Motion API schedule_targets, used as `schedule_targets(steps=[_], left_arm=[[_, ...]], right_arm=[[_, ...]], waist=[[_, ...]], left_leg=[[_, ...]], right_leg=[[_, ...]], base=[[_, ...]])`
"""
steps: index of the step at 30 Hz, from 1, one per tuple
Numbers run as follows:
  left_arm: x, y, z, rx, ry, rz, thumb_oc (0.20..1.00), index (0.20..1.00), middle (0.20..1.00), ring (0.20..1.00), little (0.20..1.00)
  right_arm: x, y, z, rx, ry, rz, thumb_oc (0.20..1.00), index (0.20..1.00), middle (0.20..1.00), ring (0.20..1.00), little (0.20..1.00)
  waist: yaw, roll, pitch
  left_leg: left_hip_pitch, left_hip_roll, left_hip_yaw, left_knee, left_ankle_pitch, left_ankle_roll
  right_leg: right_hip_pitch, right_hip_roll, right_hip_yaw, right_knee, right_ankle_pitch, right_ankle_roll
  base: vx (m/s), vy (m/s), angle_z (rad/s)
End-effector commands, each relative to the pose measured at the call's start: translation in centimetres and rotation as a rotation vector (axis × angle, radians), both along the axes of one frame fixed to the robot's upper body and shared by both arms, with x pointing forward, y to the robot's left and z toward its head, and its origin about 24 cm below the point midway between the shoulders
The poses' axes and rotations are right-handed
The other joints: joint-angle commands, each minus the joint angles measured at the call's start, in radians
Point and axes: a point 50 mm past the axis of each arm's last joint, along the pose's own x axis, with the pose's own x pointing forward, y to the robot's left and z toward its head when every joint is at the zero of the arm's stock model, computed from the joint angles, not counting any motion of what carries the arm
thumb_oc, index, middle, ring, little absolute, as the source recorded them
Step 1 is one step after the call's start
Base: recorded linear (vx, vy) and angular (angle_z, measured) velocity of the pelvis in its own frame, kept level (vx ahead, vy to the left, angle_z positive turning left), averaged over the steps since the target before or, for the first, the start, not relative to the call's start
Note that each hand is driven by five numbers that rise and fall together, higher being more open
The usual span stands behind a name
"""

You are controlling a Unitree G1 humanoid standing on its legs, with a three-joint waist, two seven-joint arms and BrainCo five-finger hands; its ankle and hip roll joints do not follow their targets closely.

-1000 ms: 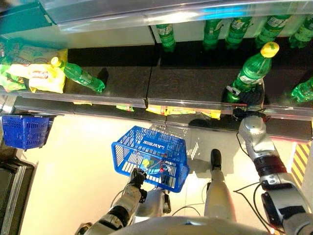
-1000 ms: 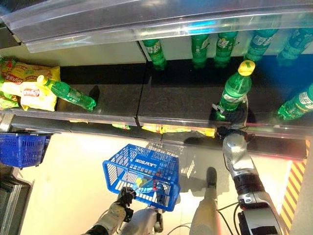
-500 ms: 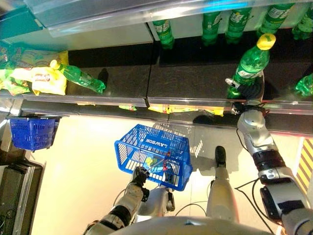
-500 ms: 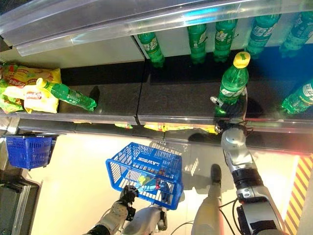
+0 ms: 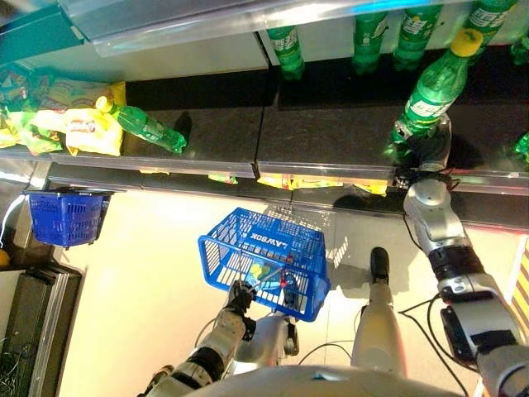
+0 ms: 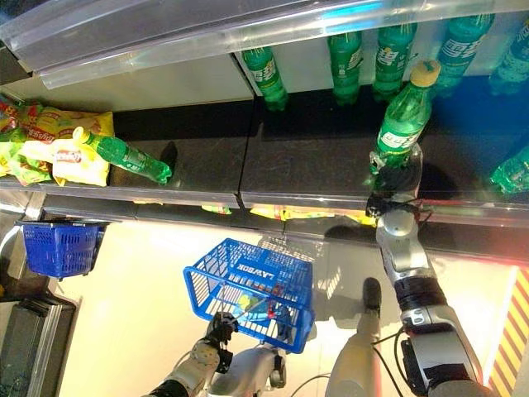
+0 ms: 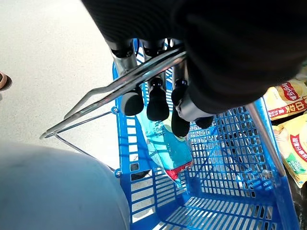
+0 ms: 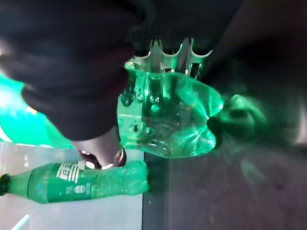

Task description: Pick up the snacks into the basket

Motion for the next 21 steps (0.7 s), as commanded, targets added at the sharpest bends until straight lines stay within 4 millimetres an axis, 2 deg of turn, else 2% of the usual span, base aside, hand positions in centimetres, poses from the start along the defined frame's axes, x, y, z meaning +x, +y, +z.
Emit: schedule_targets(steps=[1, 4, 6, 10, 11, 13, 14, 21], left_arm=[[-2.1, 3.4, -1.3, 0.139, 0.086, 0.020, 0.200, 0.200, 0.200, 0.200, 0.200], [-2.2, 3.6, -1.3, 0.137, 0.093, 0.028, 0.200, 0.200, 0.200, 0.200, 0.200], [-2.3, 3.9, -1.3, 0.139, 0.098, 0.034, 0.200, 0.200, 0.200, 0.200, 0.200], [-2.3, 4.8, -1.4, 0.144, 0.111, 0.068, 0.200, 0.200, 0.200, 0.200, 0.200], [-2.5, 5.3, -1.5, 0.150, 0.124, 0.074, 0.200, 0.200, 0.200, 0.200, 0.200], [-2.5, 5.3, -1.5, 0.151, 0.124, 0.074, 0.200, 0.200, 0.200, 0.200, 0.200], [-2.7, 5.7, -1.6, 0.154, 0.137, 0.083, 0.200, 0.200, 0.200, 0.200, 0.200], [-3.4, 6.6, -2.0, 0.158, 0.195, 0.114, 0.200, 0.200, 0.200, 0.200, 0.200]], right_arm=[[-0.8, 2.4, -2.5, 0.072, 0.054, 0.112, 0.200, 0.200, 0.200, 0.200, 0.200], [-1.4, 2.5, -2.7, 0.080, 0.051, 0.153, 0.200, 0.200, 0.200, 0.200, 0.200], [-1.8, 2.9, -2.0, 0.059, 0.024, 0.201, 0.200, 0.200, 0.200, 0.200, 0.200], [-4.0, 3.9, 0.5, 0.056, -0.105, 0.379, 0.200, 0.200, 0.200, 0.200, 0.200], [-5.6, 4.2, 1.5, 0.028, -0.155, 0.467, 0.200, 0.200, 0.200, 0.200, 0.200], [-5.7, 4.2, 1.5, 0.029, -0.154, 0.466, 0.200, 0.200, 0.200, 0.200, 0.200], [-7.0, 4.6, 2.3, -0.010, -0.186, 0.547, 0.200, 0.200, 0.200, 0.200, 0.200], [-10.4, 5.2, 3.4, -0.097, -0.211, 0.689, 0.200, 0.200, 0.200, 0.200, 0.200]], waist=[[0.029, -0.074, -0.034], [0.023, -0.085, -0.040], [0.019, -0.094, -0.046], [0.005, -0.122, -0.055], [-0.005, -0.138, -0.057], [-0.005, -0.139, -0.059], [-0.013, -0.154, -0.064], [-0.039, -0.196, -0.094]], left_leg=[[-0.074, -0.090, -0.031, 0.000, 0.021, 0.037], [-0.068, -0.086, -0.031, 0.000, 0.021, 0.036], [-0.063, -0.083, -0.029, 0.000, 0.020, 0.035], [-0.053, -0.076, -0.027, 0.000, 0.019, 0.032], [-0.043, -0.070, -0.027, 0.000, 0.014, 0.030], [-0.047, -0.071, -0.026, 0.000, 0.017, 0.030], [-0.042, -0.067, -0.025, 0.000, 0.016, 0.028], [-0.012, -0.050, -0.013, 0.000, 0.004, 0.022]], right_leg=[[0.008, -0.024, 0.000, 0.005, -0.048, 0.044], [0.016, -0.020, -0.001, 0.005, -0.050, 0.043], [0.021, -0.017, -0.003, 0.005, -0.050, 0.041], [0.031, -0.010, -0.006, 0.005, -0.053, 0.039], [0.039, -0.004, -0.008, 0.007, -0.059, 0.037], [0.035, -0.005, -0.008, 0.006, -0.055, 0.036], [0.041, 0.000, -0.006, 0.007, -0.058, 0.035], [0.071, 0.017, -0.009, 0.006, -0.070, 0.030]], base=[[0.00, 0.000, 0.00], [0.00, 0.000, 0.00], [0.00, -0.016, 0.00], [0.00, -0.039, 0.00], [0.00, -0.037, 0.00], [0.00, -0.012, 0.03], [0.01, -0.033, 0.01], [0.02, -0.025, -0.02]])
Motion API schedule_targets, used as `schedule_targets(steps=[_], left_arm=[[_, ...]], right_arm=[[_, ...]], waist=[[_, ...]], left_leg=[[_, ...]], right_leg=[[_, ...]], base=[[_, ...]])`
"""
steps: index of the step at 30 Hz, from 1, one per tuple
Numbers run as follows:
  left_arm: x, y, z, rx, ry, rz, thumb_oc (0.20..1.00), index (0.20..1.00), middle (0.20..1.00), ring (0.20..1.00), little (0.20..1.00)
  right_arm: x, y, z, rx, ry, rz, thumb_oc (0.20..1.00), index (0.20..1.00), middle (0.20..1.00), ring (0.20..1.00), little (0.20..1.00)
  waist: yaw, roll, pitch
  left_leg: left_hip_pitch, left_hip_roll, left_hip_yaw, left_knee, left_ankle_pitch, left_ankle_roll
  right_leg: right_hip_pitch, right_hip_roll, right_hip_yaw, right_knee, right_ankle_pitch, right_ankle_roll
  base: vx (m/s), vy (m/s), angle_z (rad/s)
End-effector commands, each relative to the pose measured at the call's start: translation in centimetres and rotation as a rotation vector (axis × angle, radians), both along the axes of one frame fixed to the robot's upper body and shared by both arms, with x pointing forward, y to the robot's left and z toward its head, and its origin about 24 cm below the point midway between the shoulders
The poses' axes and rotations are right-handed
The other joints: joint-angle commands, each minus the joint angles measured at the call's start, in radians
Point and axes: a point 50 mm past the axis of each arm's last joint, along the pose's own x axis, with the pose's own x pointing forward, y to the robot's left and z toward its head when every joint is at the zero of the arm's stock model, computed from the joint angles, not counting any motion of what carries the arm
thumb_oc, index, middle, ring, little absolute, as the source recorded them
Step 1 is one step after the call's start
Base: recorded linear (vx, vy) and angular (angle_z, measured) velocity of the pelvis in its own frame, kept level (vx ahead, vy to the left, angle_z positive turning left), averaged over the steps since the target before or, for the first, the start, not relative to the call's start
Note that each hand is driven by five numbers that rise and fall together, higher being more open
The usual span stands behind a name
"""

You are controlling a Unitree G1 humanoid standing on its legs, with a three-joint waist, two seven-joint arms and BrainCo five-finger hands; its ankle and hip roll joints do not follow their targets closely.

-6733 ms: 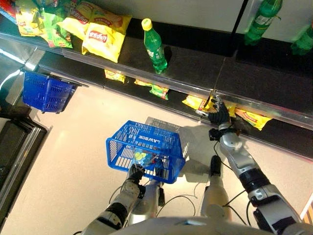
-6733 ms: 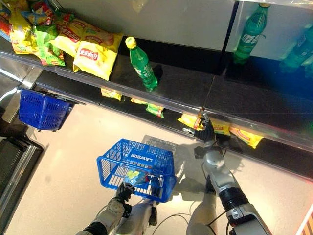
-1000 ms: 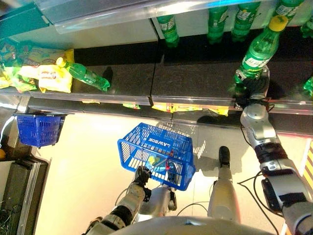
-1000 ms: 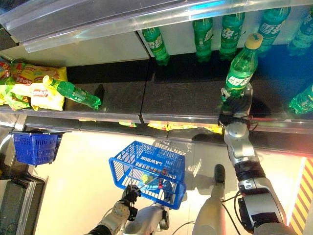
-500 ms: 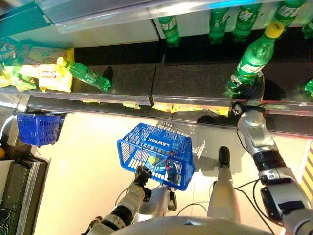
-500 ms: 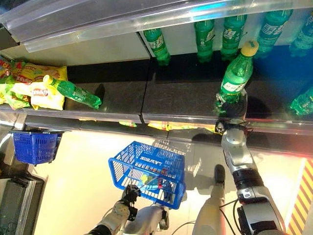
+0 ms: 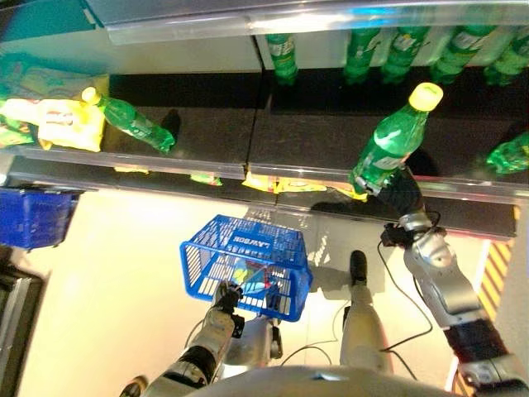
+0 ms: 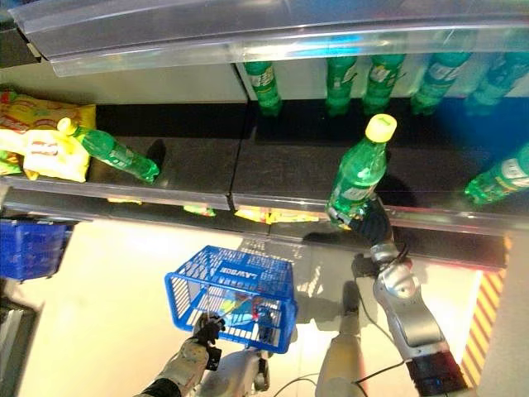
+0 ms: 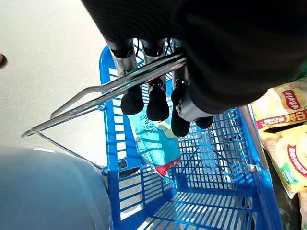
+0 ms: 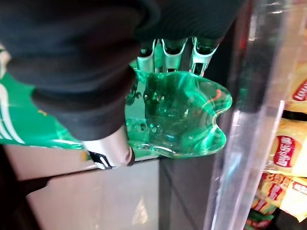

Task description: Pick up the snacks into the basket

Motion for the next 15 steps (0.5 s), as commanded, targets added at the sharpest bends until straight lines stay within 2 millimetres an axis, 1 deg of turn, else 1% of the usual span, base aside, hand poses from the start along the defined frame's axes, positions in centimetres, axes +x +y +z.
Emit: schedule_targets(steps=[1, 4, 7, 8, 10, 12, 13, 14, 15], left_arm=[[-3.4, 2.9, -1.7, 0.101, 0.173, 0.001, 0.200, 0.200, 0.200, 0.200, 0.200], [-3.9, 3.4, -1.9, 0.099, 0.197, 0.024, 0.200, 0.200, 0.200, 0.200, 0.200], [-4.2, 3.6, -2.0, 0.098, 0.208, 0.030, 0.200, 0.200, 0.200, 0.200, 0.200], [-4.4, 3.8, -2.0, 0.101, 0.210, 0.039, 0.200, 0.200, 0.200, 0.200, 0.200], [-4.5, 4.0, -2.0, 0.096, 0.213, 0.050, 0.200, 0.200, 0.200, 0.200, 0.200], [-4.7, 4.2, -2.1, 0.091, 0.218, 0.076, 0.200, 0.200, 0.200, 0.200, 0.200], [-4.7, 4.2, -2.1, 0.091, 0.218, 0.076, 0.200, 0.200, 0.200, 0.200, 0.200], [-4.7, 4.4, -2.0, 0.093, 0.213, 0.088, 0.200, 0.200, 0.200, 0.200, 0.200], [-4.5, 4.5, -1.9, 0.088, 0.203, 0.101, 0.200, 0.200, 0.200, 0.200, 0.200]], right_arm=[[-1.8, 1.1, 6.3, -0.034, -0.316, 0.159, 0.200, 0.200, 0.200, 0.200, 0.200], [-2.6, 0.8, 6.0, -0.062, -0.292, 0.183, 0.200, 0.200, 0.200, 0.200, 0.200], [-2.9, 0.5, 4.7, -0.048, -0.226, 0.185, 0.200, 0.200, 0.200, 0.200, 0.200], [-3.0, 0.4, 4.0, -0.047, -0.188, 0.191, 0.200, 0.200, 0.200, 0.200, 0.200], [-3.3, 0.1, 2.9, -0.080, -0.125, 0.190, 0.200, 0.200, 0.200, 0.200, 0.200], [-3.6, -0.6, 1.6, -0.165, -0.058, 0.159, 0.200, 0.200, 0.200, 0.200, 0.200], [-3.6, -0.6, 1.6, -0.165, -0.058, 0.159, 0.200, 0.200, 0.200, 0.200, 0.200], [-4.0, -1.2, -0.7, -0.185, 0.054, 0.140, 0.200, 0.200, 0.200, 0.200, 0.200], [-4.2, -1.7, -2.3, -0.225, 0.127, 0.117, 0.200, 0.200, 0.200, 0.200, 0.200]], waist=[[0.008, -0.036, -0.081], [0.003, -0.050, -0.101], [-0.001, -0.060, -0.115], [-0.001, -0.065, -0.119], [0.000, -0.074, -0.127], [-0.001, -0.082, -0.132], [-0.001, -0.082, -0.132], [-0.003, -0.088, -0.133], [-0.004, -0.090, -0.132]], left_leg=[[-0.036, -0.050, -0.019, 0.000, 0.003, 0.023], [-0.022, -0.044, -0.020, 0.000, -0.003, 0.020], [-0.009, -0.038, -0.022, 0.000, -0.008, 0.018], [-0.003, -0.035, -0.022, 0.000, -0.009, 0.017], [0.005, -0.029, -0.025, 0.000, -0.011, 0.016], [0.014, -0.027, -0.026, 0.000, -0.014, 0.015], [0.014, -0.027, -0.026, 0.000, -0.014, 0.015], [0.017, -0.024, -0.028, 0.000, -0.014, 0.015], [0.016, -0.023, -0.030, 0.000, -0.013, 0.015]], right_leg=[[0.050, 0.015, -0.013, 0.006, -0.072, 0.029], [0.067, 0.022, -0.015, 0.006, -0.081, 0.026], [0.085, 0.027, -0.023, 0.008, -0.089, 0.023], [0.091, 0.029, -0.026, 0.009, -0.093, 0.021], [0.101, 0.034, -0.031, 0.011, -0.101, 0.019], [0.110, 0.039, -0.035, 0.016, -0.106, 0.018], [0.110, 0.039, -0.035, 0.016, -0.106, 0.018], [0.114, 0.041, -0.036, 0.018, -0.110, 0.016], [0.113, 0.042, -0.036, 0.021, -0.110, 0.016]], base=[[0.06, -0.023, 0.01], [0.05, -0.018, -0.02], [0.04, -0.025, -0.04], [0.03, -0.020, -0.01], [0.03, -0.025, 0.01], [0.03, -0.025, 0.03], [0.02, -0.026, 0.04], [0.00, 0.000, 0.00], [0.00, -0.018, 0.04]])
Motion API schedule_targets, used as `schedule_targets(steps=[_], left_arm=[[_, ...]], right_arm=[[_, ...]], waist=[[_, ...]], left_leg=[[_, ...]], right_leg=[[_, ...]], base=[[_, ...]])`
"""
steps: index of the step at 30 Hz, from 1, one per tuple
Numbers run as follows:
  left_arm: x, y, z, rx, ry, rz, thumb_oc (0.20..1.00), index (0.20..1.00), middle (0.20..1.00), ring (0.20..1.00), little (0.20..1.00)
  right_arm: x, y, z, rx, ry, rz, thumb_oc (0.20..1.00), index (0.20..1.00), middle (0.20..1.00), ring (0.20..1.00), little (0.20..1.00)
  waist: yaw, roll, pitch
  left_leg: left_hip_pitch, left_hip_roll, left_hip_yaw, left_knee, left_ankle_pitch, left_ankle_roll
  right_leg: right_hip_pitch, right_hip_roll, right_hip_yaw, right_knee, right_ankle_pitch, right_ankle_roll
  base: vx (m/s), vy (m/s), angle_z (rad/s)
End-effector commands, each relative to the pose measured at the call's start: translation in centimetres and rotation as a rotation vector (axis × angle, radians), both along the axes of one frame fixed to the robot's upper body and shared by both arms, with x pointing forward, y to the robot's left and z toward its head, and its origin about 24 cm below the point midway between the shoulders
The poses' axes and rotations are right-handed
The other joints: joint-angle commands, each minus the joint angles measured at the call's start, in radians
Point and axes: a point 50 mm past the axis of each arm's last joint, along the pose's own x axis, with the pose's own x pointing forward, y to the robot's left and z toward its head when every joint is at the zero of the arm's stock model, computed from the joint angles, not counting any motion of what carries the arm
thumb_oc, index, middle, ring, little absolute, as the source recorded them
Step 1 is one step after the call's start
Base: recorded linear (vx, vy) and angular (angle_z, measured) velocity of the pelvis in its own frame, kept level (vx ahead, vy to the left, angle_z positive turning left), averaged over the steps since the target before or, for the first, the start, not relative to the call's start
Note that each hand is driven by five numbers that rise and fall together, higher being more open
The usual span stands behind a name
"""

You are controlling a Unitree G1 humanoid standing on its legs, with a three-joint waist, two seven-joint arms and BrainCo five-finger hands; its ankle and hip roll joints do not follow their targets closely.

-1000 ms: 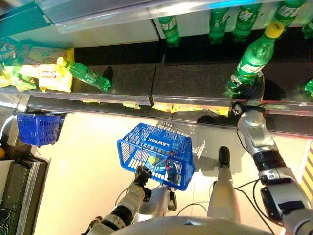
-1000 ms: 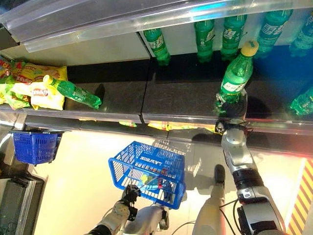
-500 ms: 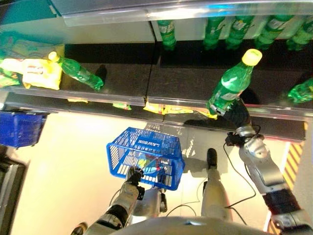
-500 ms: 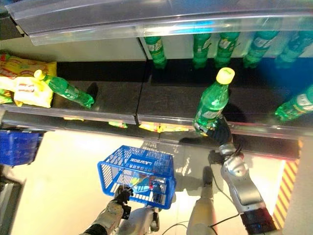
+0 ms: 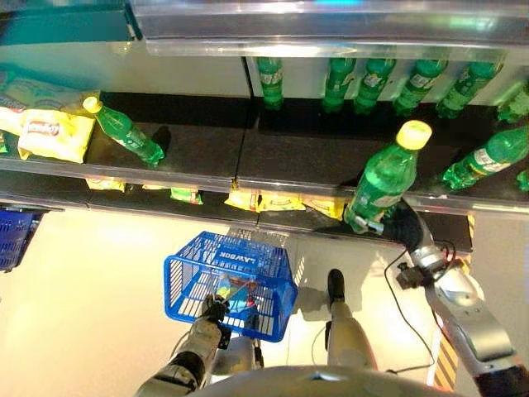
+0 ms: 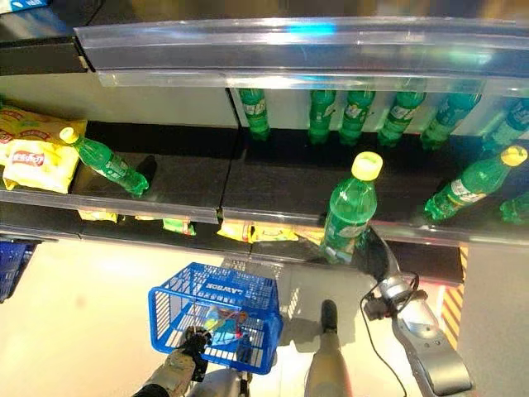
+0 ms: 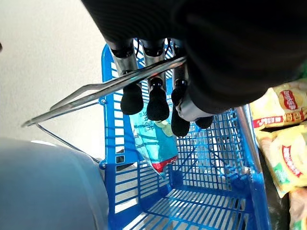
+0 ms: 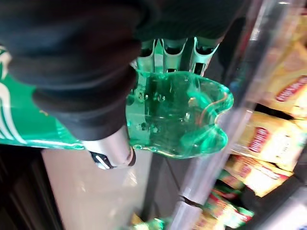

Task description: Pick up the snacks into the basket

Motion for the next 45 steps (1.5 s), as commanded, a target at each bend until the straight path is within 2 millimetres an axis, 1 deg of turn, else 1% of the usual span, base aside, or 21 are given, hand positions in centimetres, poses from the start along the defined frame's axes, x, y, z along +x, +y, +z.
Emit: schedule_targets(steps=[1, 2, 4, 7, 8, 11, 13, 15, 17, 18, 21, 23, 26, 28, 29, 31, 34, 37, 38, 42, 45], left_arm=[[-2.1, 2.5, -0.7, 0.076, 0.088, 0.043, 0.200, 0.200, 0.200, 0.200, 0.200], [-1.5, 2.6, -0.4, 0.072, 0.067, 0.059, 0.200, 0.200, 0.200, 0.200, 0.200], [-0.7, 2.8, 0.0, 0.073, 0.036, 0.076, 0.200, 0.200, 0.200, 0.200, 0.200], [1.5, 2.6, 1.1, 0.056, -0.067, 0.105, 0.200, 0.200, 0.200, 0.200, 0.200], [1.6, 2.6, 1.1, 0.056, -0.068, 0.107, 0.200, 0.200, 0.200, 0.200, 0.200], [5.5, 1.6, 3.5, 0.010, -0.251, 0.135, 0.200, 0.200, 0.200, 0.200, 0.200], [7.7, 0.5, 4.9, -0.016, -0.331, 0.118, 0.200, 0.200, 0.200, 0.200, 0.200], [9.7, -0.7, 6.3, -0.043, -0.399, 0.089, 0.200, 0.200, 0.200, 0.200, 0.200], [10.4, -1.1, 6.9, -0.049, -0.423, 0.085, 0.200, 0.200, 0.200, 0.200, 0.200], [12.4, -2.9, 8.9, -0.081, -0.516, 0.032, 0.200, 0.200, 0.200, 0.200, 0.200], [14.6, -5.5, 11.6, -0.144, -0.616, -0.044, 0.200, 0.200, 0.200, 0.200, 0.200], [15.5, -7.2, 13.1, -0.187, -0.671, -0.095, 0.200, 0.200, 0.200, 0.200, 0.200], [16.9, -9.4, 16.0, -0.237, -0.776, -0.156, 0.200, 0.200, 0.200, 0.200, 0.200], [17.4, -10.7, 17.0, -0.234, -0.802, -0.209, 0.200, 0.200, 0.200, 0.200, 0.200], [17.4, -11.9, 17.4, -0.237, -0.812, -0.255, 0.200, 0.200, 0.200, 0.200, 0.200], [17.3, -12.3, 17.5, -0.244, -0.812, -0.263, 0.200, 0.200, 0.200, 0.200, 0.200], [16.2, -16.0, 18.2, -0.327, -0.829, -0.341, 0.200, 0.200, 0.200, 0.200, 0.200], [15.9, -16.7, 18.3, -0.340, -0.827, -0.360, 0.200, 0.200, 0.200, 0.200, 0.200], [15.5, -17.9, 18.5, -0.355, -0.831, -0.396, 0.200, 0.200, 0.200, 0.200, 0.200], [14.5, -20.7, 19.8, -0.399, -0.874, -0.507, 0.200, 0.200, 0.200, 0.200, 0.200], [13.9, -21.6, 20.4, -0.449, -0.881, -0.540, 0.200, 0.200, 0.200, 0.200, 0.200]], right_arm=[[0.2, -0.1, 0.6, -0.098, -0.067, 0.029, 0.200, 0.200, 0.200, 0.200, 0.200], [-0.1, -0.6, -1.8, -0.186, 0.034, 0.012, 0.200, 0.200, 0.200, 0.200, 0.200], [-0.4, -1.3, -3.9, -0.289, 0.120, -0.008, 0.200, 0.200, 0.200, 0.200, 0.200], [-1.5, -2.9, -8.7, -0.485, 0.319, -0.061, 0.200, 0.200, 0.200, 0.200, 0.200], [-1.4, -2.8, -8.8, -0.485, 0.317, -0.061, 0.200, 0.200, 0.200, 0.200, 0.200], [-1.0, -3.0, -12.4, -0.702, 0.436, -0.044, 0.200, 0.200, 0.200, 0.200, 0.200], [0.1, -2.3, -13.4, -0.797, 0.451, -0.013, 0.200, 0.200, 0.200, 0.200, 0.200], [0.7, -1.9, -14.1, -0.816, 0.472, -0.017, 0.200, 0.200, 0.200, 0.200, 0.200], [1.3, -1.5, -14.0, -0.836, 0.457, -0.006, 0.200, 0.200, 0.200, 0.200, 0.200], [2.3, -0.3, -14.2, -0.876, 0.436, 0.024, 0.200, 0.200, 0.200, 0.200, 0.200], [4.2, 1.1, -13.8, -0.913, 0.395, 0.037, 0.200, 0.200, 0.200, 0.200, 0.200], [5.4, 2.2, -13.4, -0.933, 0.361, 0.058, 0.200, 0.200, 0.200, 0.200, 0.200], [7.4, 4.4, -11.5, -0.892, 0.251, 0.075, 0.200, 0.200, 0.200, 0.200, 0.200], [8.0, 5.2, -11.2, -0.885, 0.224, 0.082, 0.200, 0.200, 0.200, 0.200, 0.200], [8.3, 5.6, -11.3, -0.903, 0.222, 0.087, 0.200, 0.200, 0.200, 0.200, 0.200], [8.7, 6.4, -10.8, -0.892, 0.198, 0.095, 0.200, 0.200, 0.200, 0.200, 0.200], [10.1, 8.9, -9.8, -0.850, 0.141, 0.103, 0.200, 0.200, 0.200, 0.200, 0.200], [10.3, 9.5, -9.6, -0.840, 0.131, 0.106, 0.200, 0.200, 0.200, 0.200, 0.200], [10.8, 10.6, -9.2, -0.803, 0.120, 0.099, 0.200, 0.200, 0.200, 0.200, 0.200], [11.3, 12.4, -8.9, -0.636, 0.160, 0.044, 0.200, 0.200, 0.200, 0.200, 0.200], [11.9, 12.2, -8.6, -0.613, 0.178, -0.002, 0.200, 0.200, 0.200, 0.200, 0.200]], waist=[[0.003, -0.014, -0.044], [0.002, -0.017, -0.040], [0.002, -0.022, -0.032], [0.004, -0.025, -0.010], [0.003, -0.026, -0.009], [0.012, -0.028, 0.033], [0.012, -0.032, 0.054], [0.010, -0.036, 0.068], [0.011, -0.037, 0.074], [0.012, -0.038, 0.088], [0.012, -0.039, 0.117], [0.016, -0.038, 0.131], [0.013, -0.038, 0.156], [0.012, -0.039, 0.168], [0.013, -0.037, 0.174], [0.013, -0.037, 0.179], [0.019, -0.033, 0.200], [0.022, -0.031, 0.205], [0.025, -0.030, 0.213], [0.036, -0.015, 0.237], [0.044, 0.000, 0.246]], left_leg=[[-0.034, -0.032, -0.036, 0.001, -0.003, 0.017], [-0.038, -0.031, -0.036, 0.001, -0.002, 0.016], [-0.047, -0.029, -0.038, 0.001, 0.003, 0.017], [-0.062, -0.029, -0.041, 0.001, 0.012, 0.018], [-0.062, -0.029, -0.041, 0.001, 0.012, 0.018], [-0.096, -0.030, -0.047, 0.001, 0.028, 0.019], [-0.119, -0.031, -0.050, 0.001, 0.037, 0.018], [-0.135, -0.032, -0.051, 0.001, 0.046, 0.018], [-0.142, -0.031, -0.053, 0.001, 0.049, 0.017], [-0.157, -0.031, -0.055, 0.001, 0.056, 0.015], [-0.177, -0.031, -0.058, 0.001, 0.066, 0.012], [-0.188, -0.034, -0.059, 0.001, 0.072, 0.011], [-0.212, -0.035, -0.060, 0.001, 0.082, 0.008], [-0.223, -0.033, -0.060, 0.001, 0.087, 0.006], [-0.228, -0.033, -0.061, 0.001, 0.090, 0.006], [-0.233, -0.033, -0.063, 0.001, 0.090, 0.005], [-0.249, -0.034, -0.064, 0.001, 0.097, 0.004], [-0.252, -0.035, -0.064, 0.001, 0.098, 0.004], [-0.258, -0.036, -0.065, 0.001, 0.101, 0.003], [-0.278, -0.039, -0.069, 0.001, 0.108, 0.001], [-0.288, -0.041, -0.069, 0.001, 0.111, 0.001]], right_leg=[[0.065, 0.035, -0.034, 0.022, -0.104, 0.020], [0.061, 0.036, -0.035, 0.022, -0.104, 0.019], [0.052, 0.036, -0.037, 0.022, -0.100, 0.020], [0.039, 0.036, -0.041, 0.021, -0.093, 0.021], [0.039, 0.036, -0.042, 0.021, -0.093, 0.021], [0.007, 0.033, -0.044, 0.018, -0.075, 0.023], [-0.015, 0.033, -0.042, 0.017, -0.065, 0.024], [-0.032, 0.034, -0.038, 0.017, -0.057, 0.024], [-0.039, 0.035, -0.036, 0.017, -0.055, 0.023], [-0.052, 0.036, -0.035, 0.017, -0.050, 0.022], [-0.070, 0.035, -0.033, 0.018, -0.043, 0.022], [-0.078, 0.035, -0.032, 0.017, -0.039, 0.023], [-0.102, 0.035, -0.029, 0.017, -0.029, 0.025], [-0.111, 0.035, -0.029, 0.017, -0.026, 0.025], [-0.117, 0.035, -0.028, 0.018, -0.024, 0.026], [-0.121, 0.035, -0.028, 0.018, -0.023, 0.027], [-0.138, 0.034, -0.025, 0.018, -0.017, 0.027], [-0.141, 0.034, -0.024, 0.018, -0.016, 0.027], [-0.148, 0.034, -0.024, 0.018, -0.014, 0.027], [-0.165, 0.031, -0.028, 0.018, -0.008, 0.030], [-0.176, 0.028, -0.030, 0.018, -0.005, 0.031]], base=[[-0.03, -0.012, 0.03], [-0.04, -0.017, 0.03], [-0.05, -0.018, 0.02], [-0.05, -0.011, 0.03], [-0.05, -0.006, 0.00], [-0.10, -0.023, -0.01], [-0.09, -0.025, 0.02], [-0.06, -0.017, 0.03], [-0.04, -0.016, -0.03], [-0.06, -0.023, -0.03], [-0.06, -0.022, 0.01], [-0.05, -0.014, 0.05], [-0.06, -0.011, 0.02], [-0.05, -0.013, -0.01], [-0.04, -0.014, 0.00], [-0.02, -0.010, 0.06], [-0.02, -0.010, 0.03], [-0.01, -0.003, 0.02], [0.00, 0.000, 0.00], [-0.02, -0.015, 0.01], [-0.02, 0.002, 0.03]])
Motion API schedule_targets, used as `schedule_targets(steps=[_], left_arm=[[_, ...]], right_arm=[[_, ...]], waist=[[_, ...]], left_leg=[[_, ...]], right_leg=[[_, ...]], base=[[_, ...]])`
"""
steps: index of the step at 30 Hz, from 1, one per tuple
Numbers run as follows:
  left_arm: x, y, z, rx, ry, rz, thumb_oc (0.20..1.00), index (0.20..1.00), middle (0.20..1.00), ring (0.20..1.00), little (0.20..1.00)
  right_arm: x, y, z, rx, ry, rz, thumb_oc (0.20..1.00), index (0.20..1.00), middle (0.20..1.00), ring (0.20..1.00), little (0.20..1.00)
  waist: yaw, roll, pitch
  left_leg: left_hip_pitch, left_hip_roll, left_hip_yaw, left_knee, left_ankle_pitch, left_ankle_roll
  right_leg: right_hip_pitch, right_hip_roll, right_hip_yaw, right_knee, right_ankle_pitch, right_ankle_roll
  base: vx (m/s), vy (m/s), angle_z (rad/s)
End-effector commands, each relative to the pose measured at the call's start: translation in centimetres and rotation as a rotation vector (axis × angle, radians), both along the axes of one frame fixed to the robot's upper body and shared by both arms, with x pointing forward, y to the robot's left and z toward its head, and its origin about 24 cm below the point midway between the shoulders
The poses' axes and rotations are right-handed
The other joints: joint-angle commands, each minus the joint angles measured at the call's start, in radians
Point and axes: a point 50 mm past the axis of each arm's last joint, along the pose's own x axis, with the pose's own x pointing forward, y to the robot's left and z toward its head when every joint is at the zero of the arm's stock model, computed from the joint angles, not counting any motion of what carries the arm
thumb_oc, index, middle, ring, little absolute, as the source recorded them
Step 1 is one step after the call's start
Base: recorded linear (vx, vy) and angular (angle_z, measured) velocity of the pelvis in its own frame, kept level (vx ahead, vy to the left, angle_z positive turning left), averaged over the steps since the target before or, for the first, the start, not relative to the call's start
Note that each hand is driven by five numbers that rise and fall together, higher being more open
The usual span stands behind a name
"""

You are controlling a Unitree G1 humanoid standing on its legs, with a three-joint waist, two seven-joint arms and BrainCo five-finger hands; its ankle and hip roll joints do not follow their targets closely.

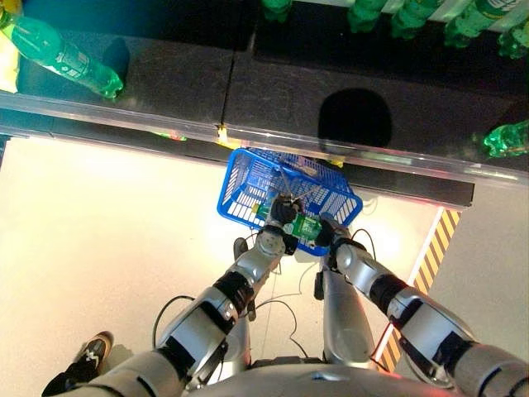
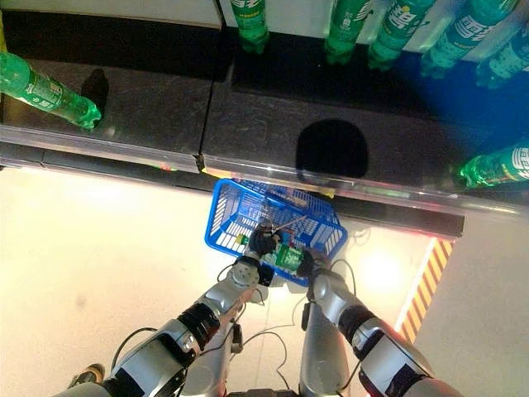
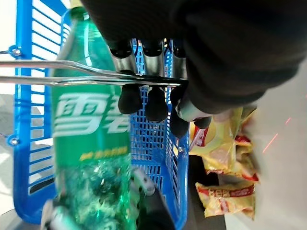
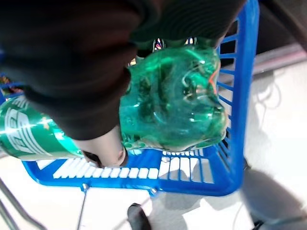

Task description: Pick up the snacks into the basket

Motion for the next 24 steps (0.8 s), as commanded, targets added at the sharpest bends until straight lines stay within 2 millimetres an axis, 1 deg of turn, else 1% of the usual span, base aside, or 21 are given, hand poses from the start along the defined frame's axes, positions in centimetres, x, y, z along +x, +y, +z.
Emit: schedule_targets(steps=[1, 4, 6, 7, 8, 9, 10, 12, 13, 14, 15, 16, 17, 18, 19, 20, 21, 22, 23, 24], left_arm=[[-0.8, -6.0, 5.7, -0.192, -0.181, -0.195, 0.200, 0.200, 0.200, 0.200, 0.200], [-1.7, -7.1, 8.1, -0.295, -0.239, -0.283, 0.200, 0.200, 0.200, 0.200, 0.200], [-2.2, -7.3, 9.7, -0.337, -0.290, -0.343, 0.200, 0.200, 0.200, 0.200, 0.200], [-2.3, -7.2, 10.3, -0.349, -0.309, -0.355, 0.200, 0.200, 0.200, 0.200, 0.200], [-2.2, -7.3, 11.3, -0.378, -0.330, -0.355, 0.200, 0.200, 0.200, 0.200, 0.200], [-2.2, -7.3, 11.3, -0.378, -0.330, -0.355, 0.200, 0.200, 0.200, 0.200, 0.200], [-1.9, -7.4, 11.8, -0.397, -0.332, -0.345, 0.200, 0.200, 0.200, 0.200, 0.200], [-1.9, -7.4, 11.9, -0.397, -0.332, -0.345, 0.200, 0.200, 0.200, 0.200, 0.200], [-1.9, -7.6, 12.7, -0.443, -0.336, -0.345, 0.200, 0.200, 0.200, 0.200, 0.200], [-1.9, -7.6, 12.7, -0.443, -0.336, -0.345, 0.200, 0.200, 0.200, 0.200, 0.200], [-2.0, -7.5, 13.1, -0.471, -0.342, -0.345, 0.200, 0.200, 0.200, 0.200, 0.200], [-2.1, -7.5, 13.3, -0.478, -0.339, -0.354, 0.200, 0.200, 0.200, 0.200, 0.200], [-2.1, -7.5, 13.5, -0.508, -0.334, -0.348, 0.200, 0.200, 0.200, 0.200, 0.200], [-2.2, -7.5, 13.6, -0.523, -0.332, -0.350, 0.200, 0.200, 0.200, 0.200, 0.200], [-2.2, -7.5, 13.6, -0.523, -0.332, -0.350, 0.200, 0.200, 0.200, 0.200, 0.200], [-2.5, -7.6, 13.9, -0.538, -0.333, -0.363, 0.200, 0.200, 0.200, 0.200, 0.200], [-2.5, -7.6, 13.9, -0.538, -0.333, -0.363, 0.200, 0.200, 0.200, 0.200, 0.200], [-2.7, -7.6, 13.9, -0.542, -0.331, -0.381, 0.200, 0.200, 0.200, 0.200, 0.200], [-2.6, -7.4, 14.1, -0.551, -0.336, -0.375, 0.200, 0.200, 0.200, 0.200, 0.200], [-2.4, -7.3, 14.3, -0.558, -0.340, -0.359, 0.200, 0.200, 0.200, 0.200, 0.200]], right_arm=[[2.2, 2.6, 2.4, 0.123, -0.086, -0.027, 0.200, 0.200, 0.200, 0.200, 0.200], [3.8, 1.3, 3.5, 0.067, -0.108, -0.094, 0.200, 0.200, 0.200, 0.200, 0.200], [4.5, 0.2, 4.1, 0.016, -0.115, -0.119, 0.200, 0.200, 0.200, 0.200, 0.200], [4.7, 0.0, 4.3, -0.003, -0.118, -0.121, 0.200, 0.200, 0.200, 0.200, 0.200], [4.8, -0.7, 4.4, -0.012, -0.118, -0.146, 0.200, 0.200, 0.200, 0.200, 0.200], [4.8, -0.7, 4.4, -0.012, -0.118, -0.146, 0.200, 0.200, 0.200, 0.200, 0.200], [4.8, -0.9, 4.5, 0.007, -0.122, -0.167, 0.200, 0.200, 0.200, 0.200, 0.200], [4.8, -0.9, 4.5, 0.007, -0.123, -0.167, 0.200, 0.200, 0.200, 0.200, 0.200], [5.8, -0.5, 5.8, 0.015, -0.160, -0.162, 0.200, 0.200, 0.200, 0.200, 0.200], [5.8, -0.5, 5.9, 0.015, -0.161, -0.162, 0.200, 0.200, 0.200, 0.200, 0.200], [6.3, -0.4, 6.7, 0.029, -0.187, -0.167, 0.200, 0.200, 0.200, 0.200, 0.200], [6.5, -0.5, 7.1, 0.048, -0.195, -0.180, 1.000, 1.000, 1.000, 1.000, 1.000], [6.9, -0.4, 7.6, 0.092, -0.194, -0.203, 1.000, 1.000, 1.000, 1.000, 1.000], [7.2, -0.3, 8.1, 0.092, -0.203, -0.203, 1.000, 1.000, 1.000, 1.000, 1.000], [7.2, -0.3, 8.1, 0.092, -0.203, -0.203, 1.000, 1.000, 1.000, 1.000, 1.000], [7.8, -0.5, 9.2, 0.058, -0.234, -0.198, 1.000, 1.000, 1.000, 1.000, 1.000], [7.8, -0.5, 9.2, 0.058, -0.234, -0.198, 1.000, 1.000, 1.000, 1.000, 1.000], [8.1, -0.8, 9.8, 0.018, -0.270, -0.195, 1.000, 1.000, 1.000, 1.000, 1.000], [7.9, -0.8, 9.5, 0.016, -0.265, -0.190, 1.000, 1.000, 1.000, 1.000, 1.000], [7.5, -0.8, 8.7, 0.016, -0.238, -0.187, 1.000, 1.000, 1.000, 1.000, 1.000]], waist=[[0.040, 0.016, 0.003], [0.066, 0.053, 0.018], [0.080, 0.074, 0.028], [0.083, 0.079, 0.033], [0.083, 0.084, 0.044], [0.083, 0.084, 0.044], [0.081, 0.082, 0.045], [0.081, 0.082, 0.045], [0.086, 0.087, 0.045], [0.086, 0.087, 0.045], [0.090, 0.092, 0.045], [0.095, 0.096, 0.045], [0.100, 0.102, 0.045], [0.104, 0.107, 0.045], [0.104, 0.107, 0.045], [0.114, 0.113, 0.045], [0.114, 0.113, 0.045], [0.123, 0.121, 0.045], [0.123, 0.123, 0.045], [0.124, 0.122, 0.045]], left_leg=[[-0.099, -0.060, -0.029, -0.007, 0.072, 0.017], [-0.121, -0.067, -0.032, -0.007, 0.079, 0.017], [-0.133, -0.072, -0.036, -0.007, 0.083, 0.017], [-0.137, -0.074, -0.037, -0.007, 0.084, 0.017], [-0.143, -0.077, -0.037, -0.007, 0.085, 0.018], [-0.143, -0.077, -0.037, -0.007, 0.085, 0.018], [-0.154, -0.079, -0.040, -0.007, 0.085, 0.019], [-0.155, -0.079, -0.040, -0.007, 0.085, 0.020], [-0.176, -0.083, -0.040, -0.007, 0.086, 0.021], [-0.176, -0.083, -0.040, -0.007, 0.086, 0.021], [-0.185, -0.084, -0.041, -0.007, 0.086, 0.023], [-0.193, -0.085, -0.041, -0.007, 0.087, 0.023], [-0.204, -0.087, -0.041, -0.007, 0.088, 0.025], [-0.210, -0.088, -0.041, -0.007, 0.089, 0.026], [-0.210, -0.088, -0.041, -0.007, 0.089, 0.026], [-0.226, -0.090, -0.042, -0.006, 0.092, 0.027], [-0.226, -0.090, -0.041, -0.006, 0.092, 0.027], [-0.241, -0.093, -0.042, -0.006, 0.096, 0.028], [-0.245, -0.093, -0.044, -0.006, 0.097, 0.028], [-0.247, -0.095, -0.048, -0.006, 0.099, 0.027]], right_leg=[[-0.009, 0.013, -0.002, 0.018, -0.044, 0.061], [-0.029, 0.005, -0.010, 0.020, -0.037, 0.062], [-0.037, 0.000, -0.018, 0.020, -0.033, 0.063], [-0.039, -0.001, -0.020, 0.020, -0.032, 0.063], [-0.046, -0.004, -0.023, 0.020, -0.027, 0.065], [-0.046, -0.004, -0.023, 0.020, -0.027, 0.065], [-0.060, -0.003, -0.022, 0.020, -0.025, 0.065], [-0.060, -0.003, -0.022, 0.021, -0.025, 0.065], [-0.080, -0.006, -0.020, 0.019, -0.022, 0.067], [-0.081, -0.006, -0.020, 0.020, -0.022, 0.067], [-0.091, -0.008, -0.019, 0.019, -0.018, 0.069], [-0.101, -0.011, -0.016, 0.019, -0.016, 0.070], [-0.112, -0.012, -0.016, 0.018, -0.013, 0.070], [-0.118, -0.013, -0.016, 0.018, -0.012, 0.070], [-0.118, -0.013, -0.016, 0.018, -0.012, 0.070], [-0.133, -0.014, -0.015, 0.019, -0.009, 0.069], [-0.133, -0.014, -0.015, 0.019, -0.009, 0.069], [-0.146, -0.015, -0.016, 0.019, -0.007, 0.071], [-0.149, -0.016, -0.016, 0.019, -0.007, 0.071], [-0.148, -0.017, -0.023, 0.018, -0.007, 0.073]], base=[[-0.03, 0.017, 0.01], [-0.04, 0.019, 0.05], [-0.03, 0.011, 0.15], [-0.03, 0.025, 0.15], [-0.02, 0.025, 0.11], [-0.01, 0.023, 0.13], [0.00, 0.004, 0.12], [0.00, 0.002, 0.04], [0.00, 0.000, 0.00], [0.00, 0.000, 0.00], [0.00, 0.000, 0.00], [0.00, 0.000, 0.00], [0.00, 0.000, 0.00], [0.00, 0.000, 0.00], [0.00, 0.000, 0.00], [0.00, 0.000, 0.00], [-0.01, 0.030, 0.01], [0.00, 0.000, 0.00], [0.00, 0.000, 0.00], [0.00, 0.000, 0.00]])
